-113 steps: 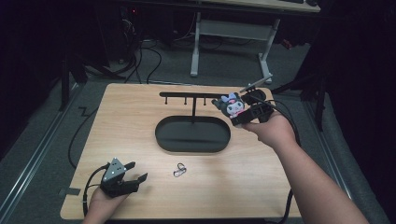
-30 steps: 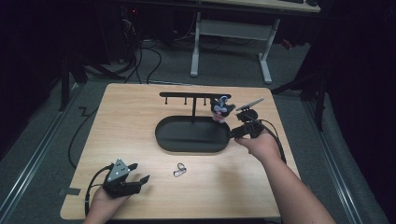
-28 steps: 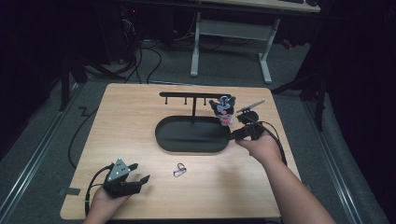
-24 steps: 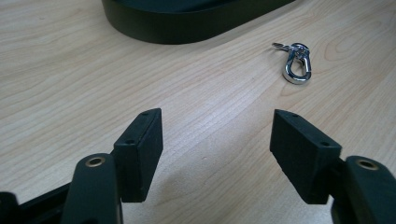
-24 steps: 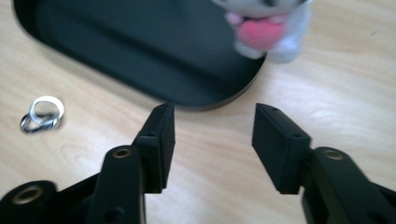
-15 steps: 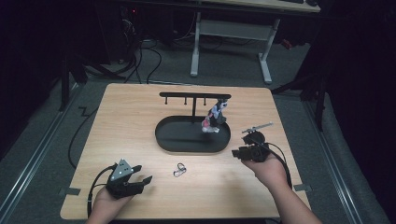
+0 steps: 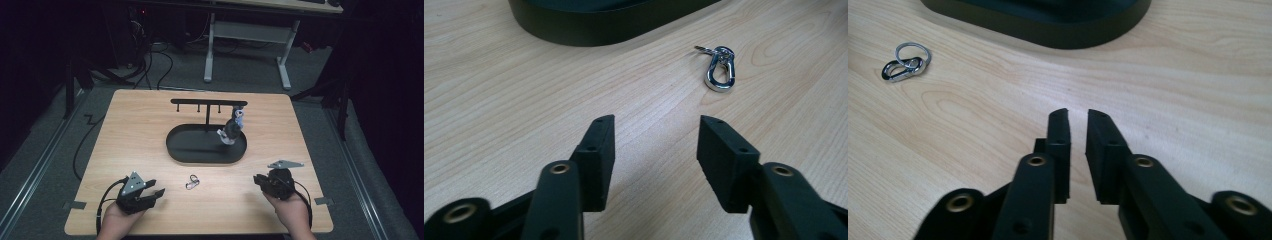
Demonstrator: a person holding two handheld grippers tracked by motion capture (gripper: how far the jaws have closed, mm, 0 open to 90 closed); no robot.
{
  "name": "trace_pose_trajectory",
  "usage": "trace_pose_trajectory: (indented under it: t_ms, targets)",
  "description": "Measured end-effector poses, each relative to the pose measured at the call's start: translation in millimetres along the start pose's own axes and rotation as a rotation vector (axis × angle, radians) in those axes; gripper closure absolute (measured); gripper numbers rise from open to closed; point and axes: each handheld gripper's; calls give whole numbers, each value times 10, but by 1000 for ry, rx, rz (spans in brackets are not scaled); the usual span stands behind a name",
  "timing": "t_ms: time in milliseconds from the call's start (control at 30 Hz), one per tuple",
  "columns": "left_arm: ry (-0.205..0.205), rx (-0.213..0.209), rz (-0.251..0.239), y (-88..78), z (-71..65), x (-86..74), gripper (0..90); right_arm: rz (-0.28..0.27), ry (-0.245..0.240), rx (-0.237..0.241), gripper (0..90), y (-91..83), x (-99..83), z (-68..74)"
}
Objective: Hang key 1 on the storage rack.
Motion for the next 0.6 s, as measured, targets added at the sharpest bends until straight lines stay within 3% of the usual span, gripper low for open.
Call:
trace_pose_trajectory:
  t_ms: [133,233,267,300,400,600]
  targets:
    - [-10,-3,14,47,-33,60,698,-68,14,-15,900,3,-274,-17]
    - [11,40,41,161,-95,151,833,-133,48,-6,900,-11,-468,-45]
    - [15,56,58,218,-115,188,851,-154,71,23,900,-26,-521,-57]
    - [20,72,78,284,-137,225,862,-171,94,57,888,-49,-553,-60]
    - [31,92,105,501,-218,332,871,-194,47,61,836,-113,-564,-43]
    - [48,82,129,796,-351,474,843,-200,51,136,804,-83,-566,-61]
Point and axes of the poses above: each handheld gripper's, and its own axes: y roughly forward along the jaws, x roughly out of its top, z roughly to its left, and after that the axes turned 1 degree about y, right-handed
